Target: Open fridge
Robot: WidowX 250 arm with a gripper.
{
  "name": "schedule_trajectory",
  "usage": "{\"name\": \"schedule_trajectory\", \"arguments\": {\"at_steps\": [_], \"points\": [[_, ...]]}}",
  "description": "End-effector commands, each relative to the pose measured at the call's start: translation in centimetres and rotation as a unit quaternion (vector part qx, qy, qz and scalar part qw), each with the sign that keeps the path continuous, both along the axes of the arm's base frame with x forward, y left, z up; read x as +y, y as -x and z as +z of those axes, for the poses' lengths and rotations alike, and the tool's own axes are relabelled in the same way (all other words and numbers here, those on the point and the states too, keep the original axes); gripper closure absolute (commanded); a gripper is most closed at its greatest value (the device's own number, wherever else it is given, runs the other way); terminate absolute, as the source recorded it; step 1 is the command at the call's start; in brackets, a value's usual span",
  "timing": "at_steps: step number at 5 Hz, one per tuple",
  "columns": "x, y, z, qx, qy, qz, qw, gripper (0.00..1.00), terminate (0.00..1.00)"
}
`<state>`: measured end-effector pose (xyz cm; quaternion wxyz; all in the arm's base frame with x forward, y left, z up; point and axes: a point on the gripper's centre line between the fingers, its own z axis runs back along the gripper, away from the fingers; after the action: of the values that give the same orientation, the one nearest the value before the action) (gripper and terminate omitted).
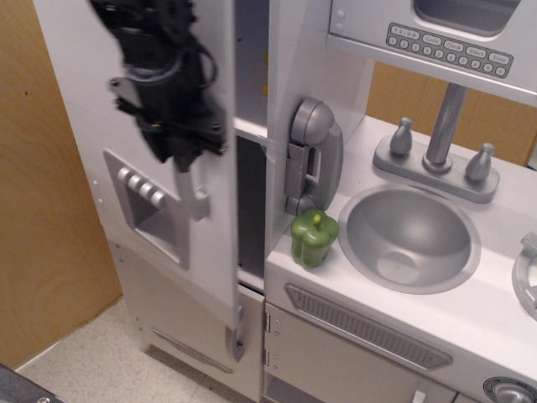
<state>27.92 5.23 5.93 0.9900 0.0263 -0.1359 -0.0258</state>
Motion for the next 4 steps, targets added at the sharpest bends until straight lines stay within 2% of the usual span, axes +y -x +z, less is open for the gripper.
{"name": "schedule_trajectory", "arguments": {"at_steps": [1,2,3,4], "points": [[0.1,2.3,2.9,0.039,-0.013,-0.011,0.9991,0.0,0.0],[-2.2,3.3,2.2,0.089,0.005,-0.023,0.9958,0.0,0.0],[-6.0,2.9,1.7,0.109,0.003,-0.03,0.9936,0.0,0.0],[-9.5,1.6,1.0,0.087,-0.004,-0.081,0.9929,0.0,0.0]]}}
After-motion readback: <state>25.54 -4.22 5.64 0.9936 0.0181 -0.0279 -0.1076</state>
